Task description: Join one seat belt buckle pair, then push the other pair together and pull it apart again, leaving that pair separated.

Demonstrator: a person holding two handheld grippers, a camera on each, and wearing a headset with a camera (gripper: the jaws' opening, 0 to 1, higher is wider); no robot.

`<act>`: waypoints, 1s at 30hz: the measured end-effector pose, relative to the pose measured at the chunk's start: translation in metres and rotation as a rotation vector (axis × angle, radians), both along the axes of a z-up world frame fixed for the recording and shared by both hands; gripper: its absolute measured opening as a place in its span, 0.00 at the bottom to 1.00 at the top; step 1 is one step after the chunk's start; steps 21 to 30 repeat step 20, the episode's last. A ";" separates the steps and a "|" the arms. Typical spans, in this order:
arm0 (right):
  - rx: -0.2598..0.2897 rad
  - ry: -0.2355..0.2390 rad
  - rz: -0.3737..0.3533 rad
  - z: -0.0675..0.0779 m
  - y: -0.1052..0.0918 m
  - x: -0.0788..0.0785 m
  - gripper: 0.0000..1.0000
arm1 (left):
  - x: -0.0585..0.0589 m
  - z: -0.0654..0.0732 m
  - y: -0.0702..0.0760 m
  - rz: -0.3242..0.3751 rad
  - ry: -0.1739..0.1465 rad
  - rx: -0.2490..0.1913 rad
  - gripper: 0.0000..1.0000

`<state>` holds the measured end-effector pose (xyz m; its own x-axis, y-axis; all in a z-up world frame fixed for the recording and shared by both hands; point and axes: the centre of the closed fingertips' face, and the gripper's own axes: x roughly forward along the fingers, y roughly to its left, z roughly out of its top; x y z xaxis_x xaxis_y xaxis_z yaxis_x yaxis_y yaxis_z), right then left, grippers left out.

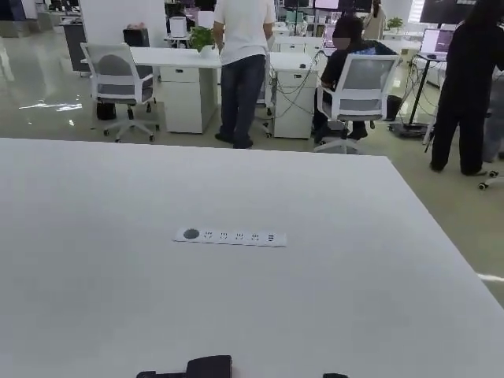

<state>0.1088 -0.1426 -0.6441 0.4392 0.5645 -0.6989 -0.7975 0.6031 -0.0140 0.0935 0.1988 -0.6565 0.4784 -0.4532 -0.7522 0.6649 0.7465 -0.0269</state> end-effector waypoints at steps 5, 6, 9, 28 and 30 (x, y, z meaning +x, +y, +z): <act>-0.005 0.000 0.001 -0.001 -0.003 0.000 0.99 | 0.000 0.000 0.002 -0.011 -0.004 0.012 1.00; -0.004 -0.001 0.001 0.000 -0.003 0.000 0.99 | 0.000 0.000 0.001 -0.011 -0.006 0.011 1.00; -0.004 -0.004 0.002 -0.001 -0.003 0.001 0.99 | 0.000 0.000 0.002 -0.006 -0.007 0.009 1.00; 0.010 -0.002 -0.006 0.002 -0.001 -0.001 0.98 | -0.002 0.001 0.001 0.001 -0.014 0.009 1.00; 0.010 -0.002 -0.006 0.002 -0.001 -0.001 0.98 | -0.002 0.001 0.001 0.001 -0.014 0.009 1.00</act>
